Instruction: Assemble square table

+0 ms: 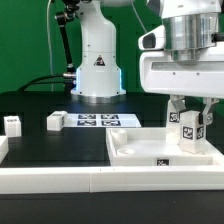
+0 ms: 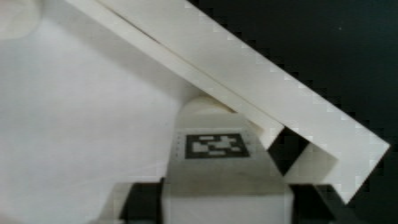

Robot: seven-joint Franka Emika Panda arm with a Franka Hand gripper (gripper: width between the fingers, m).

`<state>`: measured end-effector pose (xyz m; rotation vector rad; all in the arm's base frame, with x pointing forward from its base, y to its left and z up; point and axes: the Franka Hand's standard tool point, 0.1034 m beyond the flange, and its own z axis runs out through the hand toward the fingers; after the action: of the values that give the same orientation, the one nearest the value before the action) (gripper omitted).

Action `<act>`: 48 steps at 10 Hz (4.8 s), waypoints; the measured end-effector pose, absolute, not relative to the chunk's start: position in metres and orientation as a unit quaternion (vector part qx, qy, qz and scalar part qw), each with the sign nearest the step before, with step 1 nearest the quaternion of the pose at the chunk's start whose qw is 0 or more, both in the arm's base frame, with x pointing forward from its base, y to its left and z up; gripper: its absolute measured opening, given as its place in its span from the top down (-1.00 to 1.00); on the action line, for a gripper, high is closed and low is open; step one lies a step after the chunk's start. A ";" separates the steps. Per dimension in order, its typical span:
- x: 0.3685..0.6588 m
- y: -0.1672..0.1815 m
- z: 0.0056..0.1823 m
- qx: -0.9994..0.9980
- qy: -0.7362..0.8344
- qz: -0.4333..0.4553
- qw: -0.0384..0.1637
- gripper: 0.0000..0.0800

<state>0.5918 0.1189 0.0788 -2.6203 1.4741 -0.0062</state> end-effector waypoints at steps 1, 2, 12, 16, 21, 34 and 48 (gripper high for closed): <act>0.592 0.119 0.079 -0.855 0.513 -0.002 0.070 0.27; 0.592 0.121 0.079 -0.828 0.556 0.001 0.071 0.27; 0.594 0.123 0.078 -0.595 0.798 0.032 0.093 0.27; 0.595 0.123 0.078 -0.505 0.857 0.045 0.096 0.27; 0.594 0.124 0.077 -0.541 0.834 0.043 0.098 -0.52; 0.590 0.125 0.077 -0.891 0.447 0.003 0.074 -0.62; 0.591 0.113 0.076 -0.882 0.465 0.001 0.078 0.27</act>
Offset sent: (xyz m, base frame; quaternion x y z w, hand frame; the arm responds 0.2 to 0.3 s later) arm -0.0046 0.0088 -0.0058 0.0291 -0.0037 0.2621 0.9646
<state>0.5915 0.1133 0.0763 -2.6418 1.3923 0.0038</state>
